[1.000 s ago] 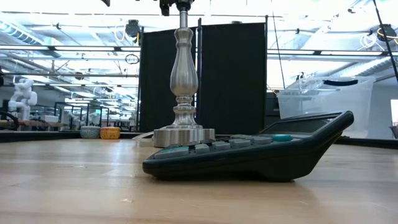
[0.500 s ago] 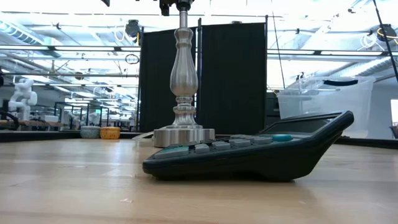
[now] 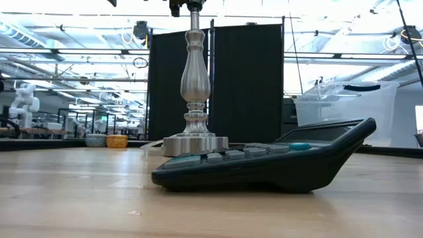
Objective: Screw lightbulb
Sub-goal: Insert the light bulb into the lamp
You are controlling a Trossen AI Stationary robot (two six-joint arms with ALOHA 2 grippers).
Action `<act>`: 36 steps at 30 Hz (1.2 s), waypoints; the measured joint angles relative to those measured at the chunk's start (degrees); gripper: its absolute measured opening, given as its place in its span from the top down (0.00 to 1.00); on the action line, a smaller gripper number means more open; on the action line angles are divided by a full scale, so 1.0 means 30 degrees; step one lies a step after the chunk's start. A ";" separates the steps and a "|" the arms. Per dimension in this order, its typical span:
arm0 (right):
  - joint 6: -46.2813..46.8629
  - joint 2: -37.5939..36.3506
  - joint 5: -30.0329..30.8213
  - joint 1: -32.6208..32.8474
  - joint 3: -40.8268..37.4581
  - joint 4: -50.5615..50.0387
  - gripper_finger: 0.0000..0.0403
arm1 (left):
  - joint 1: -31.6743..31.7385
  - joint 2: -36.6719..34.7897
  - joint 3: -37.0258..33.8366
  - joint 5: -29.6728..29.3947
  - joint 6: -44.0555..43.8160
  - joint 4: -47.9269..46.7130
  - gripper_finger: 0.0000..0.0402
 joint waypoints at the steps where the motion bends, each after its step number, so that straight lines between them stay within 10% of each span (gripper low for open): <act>1: 0.0251 0.0000 0.0011 -0.0112 0.0050 -0.0281 1.00 | 0.0000 0.0000 0.0000 0.0000 0.0000 0.0000 0.63; 36: 0.0687 0.5983 -0.0078 -0.0538 1.3432 -1.5354 1.00 | -0.0005 0.0000 0.0007 -0.0124 0.0015 -0.0058 0.63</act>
